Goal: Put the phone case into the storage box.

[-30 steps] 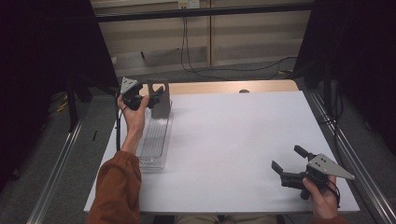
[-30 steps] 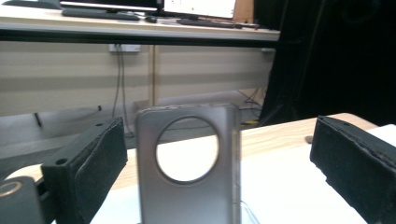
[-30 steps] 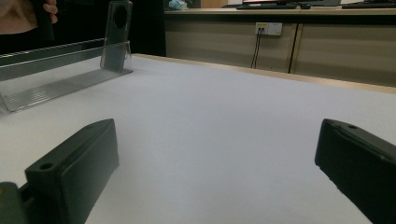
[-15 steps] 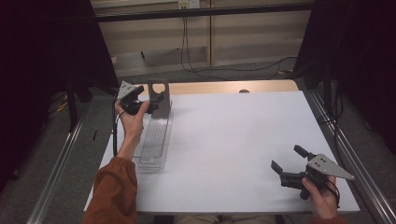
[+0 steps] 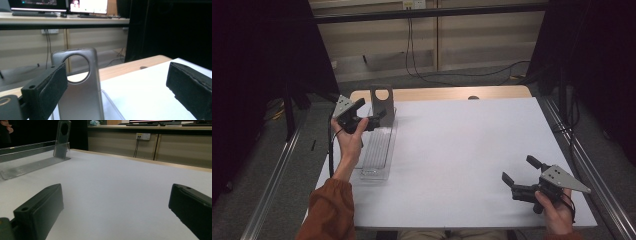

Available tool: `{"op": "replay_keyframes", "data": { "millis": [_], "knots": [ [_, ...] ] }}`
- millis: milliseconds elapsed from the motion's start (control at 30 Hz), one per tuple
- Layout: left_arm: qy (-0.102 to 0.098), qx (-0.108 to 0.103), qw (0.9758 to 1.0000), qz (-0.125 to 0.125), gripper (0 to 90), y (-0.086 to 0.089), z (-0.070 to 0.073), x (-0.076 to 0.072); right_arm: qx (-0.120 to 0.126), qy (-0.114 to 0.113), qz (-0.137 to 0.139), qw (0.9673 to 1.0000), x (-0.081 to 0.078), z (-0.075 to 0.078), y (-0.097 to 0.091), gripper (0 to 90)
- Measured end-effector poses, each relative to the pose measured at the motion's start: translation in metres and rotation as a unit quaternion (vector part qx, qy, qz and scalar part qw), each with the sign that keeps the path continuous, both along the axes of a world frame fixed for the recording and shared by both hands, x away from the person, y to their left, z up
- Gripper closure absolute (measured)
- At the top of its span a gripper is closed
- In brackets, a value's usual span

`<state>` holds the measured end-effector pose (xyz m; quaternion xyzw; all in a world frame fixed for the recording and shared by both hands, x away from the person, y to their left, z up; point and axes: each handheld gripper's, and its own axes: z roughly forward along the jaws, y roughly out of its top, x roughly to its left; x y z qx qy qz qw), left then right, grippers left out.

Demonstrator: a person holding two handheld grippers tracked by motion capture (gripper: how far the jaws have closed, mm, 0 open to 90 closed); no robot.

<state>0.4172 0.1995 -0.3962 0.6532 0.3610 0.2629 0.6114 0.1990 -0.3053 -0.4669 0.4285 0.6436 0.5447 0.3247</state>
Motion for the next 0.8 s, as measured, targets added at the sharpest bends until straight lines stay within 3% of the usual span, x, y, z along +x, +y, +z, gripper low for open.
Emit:
{"op": "replay_keyframes", "data": {
  "millis": [67, 100, 200, 367, 433, 500, 567, 633, 700, 800],
  "knots": [
    [-0.012, -0.004, 0.9999, -0.001, 4.8, 0.002, 0.001, -0.006, 0.000, 0.000, -0.002, 1.0000, 0.000, 0.000, 0.000, 0.0],
    [-0.013, 0.005, 0.9999, -0.009, 4.9, 0.005, 0.002, -0.008, 0.001, -0.001, -0.004, 1.0000, 0.000, 0.000, 0.000, 0.0],
    [-0.014, -0.013, 0.9998, 0.001, 4.8, 0.005, 0.001, -0.016, -0.002, -0.002, -0.003, 1.0000, 0.000, 0.000, -0.001, 0.0],
    [-0.017, -0.004, 0.9998, -0.006, 4.8, 0.010, 0.002, -0.027, -0.004, -0.002, -0.002, 1.0000, 0.000, 0.000, 0.000, 0.0],
    [-0.016, -0.013, 0.9998, -0.002, 4.9, 0.010, 0.002, -0.032, -0.003, -0.001, -0.003, 1.0000, 0.000, 0.000, 0.000, 0.0],
    [-0.023, 0.005, 0.9997, 0.000, 4.7, 0.013, 0.003, -0.036, -0.004, -0.001, 0.002, 1.0000, -0.001, 0.001, -0.001, 0.0],
    [-0.021, 0.010, 0.9997, -0.002, 4.7, 0.016, 0.004, -0.041, -0.003, -0.002, -0.003, 1.0000, 0.000, 0.000, 0.000, 0.0],
    [-0.016, 0.002, 0.9999, -0.004, 4.6, 0.016, 0.003, -0.045, -0.003, -0.002, -0.002, 1.0000, 0.000, 0.000, 0.000, 0.0],
    [-0.025, 0.013, 0.9996, -0.005, 4.5, 0.018, 0.004, -0.051, -0.002, -0.001, -0.002, 1.0000, 0.000, 0.000, 0.000, 0.0],
    [-0.027, 0.007, 0.9996, -0.005, 4.5, 0.019, 0.004, -0.059, -0.004, -0.002, -0.003, 1.0000, 0.000, 0.000, 0.000, 0.0]
  ]
}}
